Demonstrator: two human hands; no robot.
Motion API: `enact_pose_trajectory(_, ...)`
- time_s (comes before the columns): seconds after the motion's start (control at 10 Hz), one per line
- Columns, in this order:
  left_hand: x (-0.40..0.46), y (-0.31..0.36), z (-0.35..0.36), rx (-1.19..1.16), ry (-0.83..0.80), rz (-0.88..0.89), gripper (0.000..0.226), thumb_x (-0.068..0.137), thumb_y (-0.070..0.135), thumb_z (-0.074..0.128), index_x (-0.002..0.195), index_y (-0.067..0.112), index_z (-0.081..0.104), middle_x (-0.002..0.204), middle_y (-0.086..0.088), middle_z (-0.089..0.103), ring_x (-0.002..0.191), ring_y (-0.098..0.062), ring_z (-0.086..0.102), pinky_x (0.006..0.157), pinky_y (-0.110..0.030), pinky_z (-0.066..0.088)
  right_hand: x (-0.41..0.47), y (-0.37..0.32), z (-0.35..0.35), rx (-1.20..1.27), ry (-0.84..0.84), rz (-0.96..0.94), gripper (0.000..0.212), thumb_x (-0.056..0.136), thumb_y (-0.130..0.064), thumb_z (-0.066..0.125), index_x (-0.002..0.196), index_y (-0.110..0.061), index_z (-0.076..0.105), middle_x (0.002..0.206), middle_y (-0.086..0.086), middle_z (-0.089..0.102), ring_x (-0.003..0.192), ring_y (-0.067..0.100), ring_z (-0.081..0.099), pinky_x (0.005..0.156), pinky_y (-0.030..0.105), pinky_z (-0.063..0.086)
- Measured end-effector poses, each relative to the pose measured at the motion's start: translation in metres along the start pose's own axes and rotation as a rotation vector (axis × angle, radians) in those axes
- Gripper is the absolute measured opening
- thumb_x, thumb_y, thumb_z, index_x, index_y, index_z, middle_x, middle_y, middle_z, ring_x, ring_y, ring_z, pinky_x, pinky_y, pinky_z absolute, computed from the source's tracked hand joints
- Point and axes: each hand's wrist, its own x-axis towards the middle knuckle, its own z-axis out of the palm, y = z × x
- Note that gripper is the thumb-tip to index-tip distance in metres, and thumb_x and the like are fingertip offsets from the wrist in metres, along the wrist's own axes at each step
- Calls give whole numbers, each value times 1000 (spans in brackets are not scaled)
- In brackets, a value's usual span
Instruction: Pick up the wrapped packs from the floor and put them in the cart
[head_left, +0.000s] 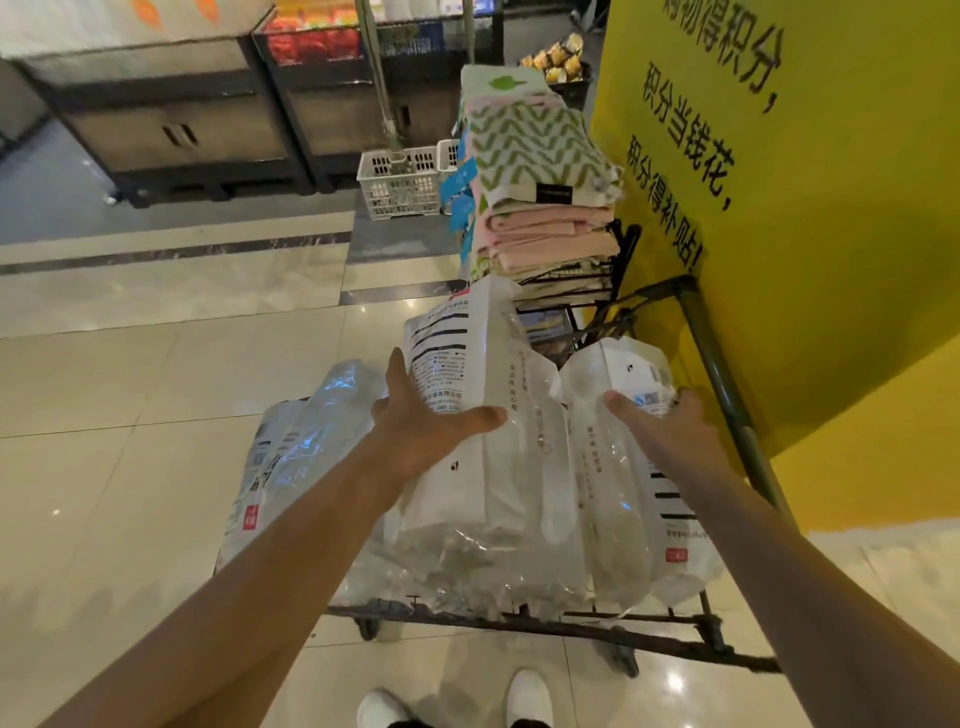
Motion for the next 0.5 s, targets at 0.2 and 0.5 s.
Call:
enact_pose_trajectory(0.2, -12, 3, -3, 26, 26, 41, 128, 71, 57, 90, 165, 36, 5, 166, -5, 22, 153, -26, 26, 115, -45, 37, -3, 6, -2, -35, -3, -25, 106, 73, -74, 73, 156, -26, 26, 149, 15, 46, 131, 43, 53, 99, 65, 53)
enact_pose_trajectory(0.5, -53, 2, -11, 208, 144, 78, 97, 84, 84, 51, 163, 47, 10, 172, -1, 14, 158, -29, 15, 125, -54, 24, -34, -8, -17, -435, 231, -301, 106, 78, -86, 44, 165, -32, 15, 169, 18, 22, 149, 48, 30, 114, 69, 36)
